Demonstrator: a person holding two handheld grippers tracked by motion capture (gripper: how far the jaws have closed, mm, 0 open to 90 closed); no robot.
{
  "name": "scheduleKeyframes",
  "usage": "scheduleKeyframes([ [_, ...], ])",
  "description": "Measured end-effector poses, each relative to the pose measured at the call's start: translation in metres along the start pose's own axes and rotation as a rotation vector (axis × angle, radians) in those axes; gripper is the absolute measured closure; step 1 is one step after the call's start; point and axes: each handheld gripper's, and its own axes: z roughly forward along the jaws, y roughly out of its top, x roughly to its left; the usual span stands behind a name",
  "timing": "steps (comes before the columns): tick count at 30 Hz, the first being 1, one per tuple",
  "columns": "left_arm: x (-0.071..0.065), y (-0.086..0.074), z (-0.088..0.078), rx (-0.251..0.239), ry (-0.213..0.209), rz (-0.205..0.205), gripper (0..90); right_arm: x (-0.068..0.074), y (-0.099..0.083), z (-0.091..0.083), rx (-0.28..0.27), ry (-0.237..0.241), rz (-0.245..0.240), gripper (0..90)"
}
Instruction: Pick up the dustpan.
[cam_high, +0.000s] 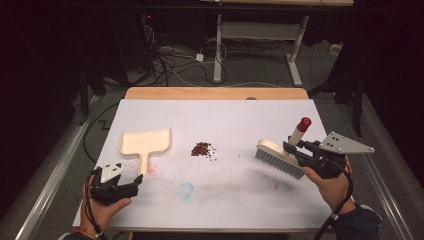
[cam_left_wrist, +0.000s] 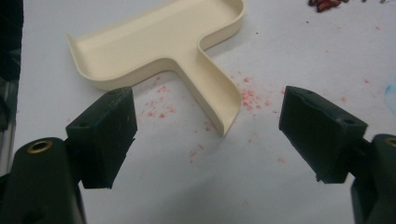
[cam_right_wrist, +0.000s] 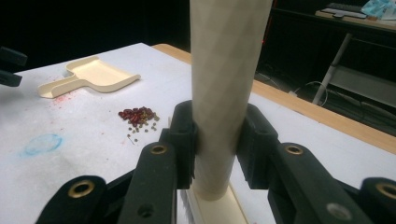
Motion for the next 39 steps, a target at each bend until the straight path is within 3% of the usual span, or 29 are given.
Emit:
scheduleKeyframes([
  [4, 0.004, 0.005, 0.006, 0.037, -0.028, -0.101, 19.0, 0.0, -0.002, 0.003, 0.011, 0.003, -0.001, 70.4],
  [7, 0.006, 0.012, 0.017, 0.074, -0.001, -0.112, 20.1, -0.001, -0.002, 0.005, 0.014, 0.005, 0.004, 70.4],
  [11, 0.01, 0.022, 0.041, 0.131, -0.033, -0.157, 21.2, 0.001, -0.002, 0.004, 0.015, -0.005, -0.003, 70.4],
  [16, 0.005, 0.031, 0.072, 0.205, -0.01, -0.147, 22.7, 0.002, -0.001, 0.004, 0.009, -0.011, -0.001, 70.4],
  [20, 0.008, 0.037, 0.084, 0.201, 0.02, -0.182, 23.8, 0.004, -0.002, 0.004, 0.018, -0.008, -0.005, 70.4],
  [25, 0.014, 0.045, 0.091, 0.207, 0.03, -0.191, 37.6, 0.003, -0.003, 0.004, 0.028, -0.004, 0.003, 70.4],
  [29, 0.019, 0.048, 0.092, 0.211, 0.03, -0.187, 58.6, 0.003, -0.004, 0.006, 0.04, 0.015, 0.011, 70.4],
  [32, 0.022, 0.05, 0.093, 0.217, 0.022, -0.173, 63.6, 0.003, -0.004, 0.007, 0.043, 0.015, 0.012, 70.4],
  [39, 0.027, 0.053, 0.093, 0.232, -0.006, -0.152, 64.0, 0.001, -0.005, 0.009, 0.045, 0.007, 0.016, 70.4],
])
